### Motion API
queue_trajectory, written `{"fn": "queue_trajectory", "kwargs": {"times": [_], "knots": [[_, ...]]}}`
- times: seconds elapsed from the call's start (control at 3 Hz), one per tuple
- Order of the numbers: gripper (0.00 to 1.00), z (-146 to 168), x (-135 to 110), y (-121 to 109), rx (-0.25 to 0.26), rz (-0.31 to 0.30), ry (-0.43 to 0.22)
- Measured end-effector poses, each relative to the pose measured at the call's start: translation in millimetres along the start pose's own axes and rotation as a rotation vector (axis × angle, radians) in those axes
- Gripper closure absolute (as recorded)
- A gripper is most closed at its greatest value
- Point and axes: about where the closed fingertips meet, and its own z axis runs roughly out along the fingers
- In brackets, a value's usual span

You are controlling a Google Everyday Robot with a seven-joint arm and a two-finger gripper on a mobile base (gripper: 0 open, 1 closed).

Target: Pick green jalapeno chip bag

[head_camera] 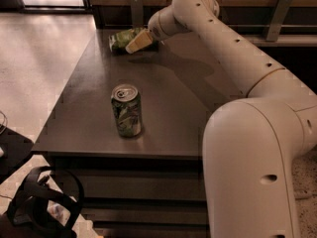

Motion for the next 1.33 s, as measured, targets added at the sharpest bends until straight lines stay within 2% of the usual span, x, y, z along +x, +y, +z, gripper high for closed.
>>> {"fn": "queue_trajectory", "kwargs": {"times": [0.33, 0.67, 1.33], "knots": [[0.0, 17.2, 22.3, 1.1, -0.019, 0.071, 0.002], [0.0, 31.1, 27.2, 2.3, -0.032, 0.112, -0.017], [0.0, 45.8, 15.8, 3.5, -0.035, 0.156, -0.072]]}}
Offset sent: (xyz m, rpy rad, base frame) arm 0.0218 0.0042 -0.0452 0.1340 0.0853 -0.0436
